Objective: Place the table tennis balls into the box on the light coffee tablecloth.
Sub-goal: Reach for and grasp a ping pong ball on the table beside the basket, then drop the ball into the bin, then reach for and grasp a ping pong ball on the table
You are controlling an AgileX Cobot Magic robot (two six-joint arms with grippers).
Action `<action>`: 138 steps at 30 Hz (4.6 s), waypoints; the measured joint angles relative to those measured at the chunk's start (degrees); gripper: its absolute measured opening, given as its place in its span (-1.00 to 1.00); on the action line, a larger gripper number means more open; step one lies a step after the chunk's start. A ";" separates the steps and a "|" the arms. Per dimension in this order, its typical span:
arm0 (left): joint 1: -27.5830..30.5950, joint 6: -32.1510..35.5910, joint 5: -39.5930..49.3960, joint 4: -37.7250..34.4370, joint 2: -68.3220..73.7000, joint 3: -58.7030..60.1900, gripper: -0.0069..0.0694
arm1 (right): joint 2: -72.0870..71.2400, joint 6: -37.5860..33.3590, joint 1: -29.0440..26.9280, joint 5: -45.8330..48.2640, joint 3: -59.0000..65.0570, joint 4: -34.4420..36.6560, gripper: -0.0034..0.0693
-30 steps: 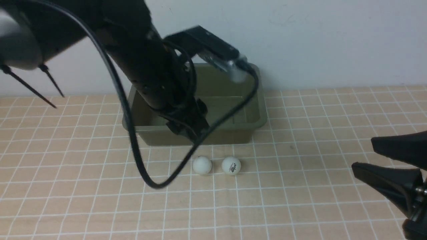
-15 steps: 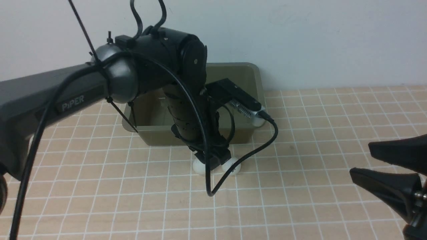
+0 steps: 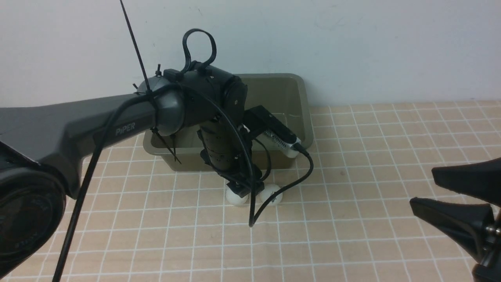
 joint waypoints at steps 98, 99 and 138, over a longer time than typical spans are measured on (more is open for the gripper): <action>13.88 18.05 20.78 -27.62 -28.55 -26.90 0.07 | 58.49 19.18 19.97 -26.47 -22.39 12.07 0.64; 13.88 17.98 20.78 -27.56 -28.62 -26.90 0.07 | 59.74 19.18 19.97 -26.36 -23.33 12.43 0.64; 13.88 10.28 17.58 -10.37 -35.00 -26.96 0.07 | 70.58 20.02 21.31 -19.33 -33.16 7.57 0.10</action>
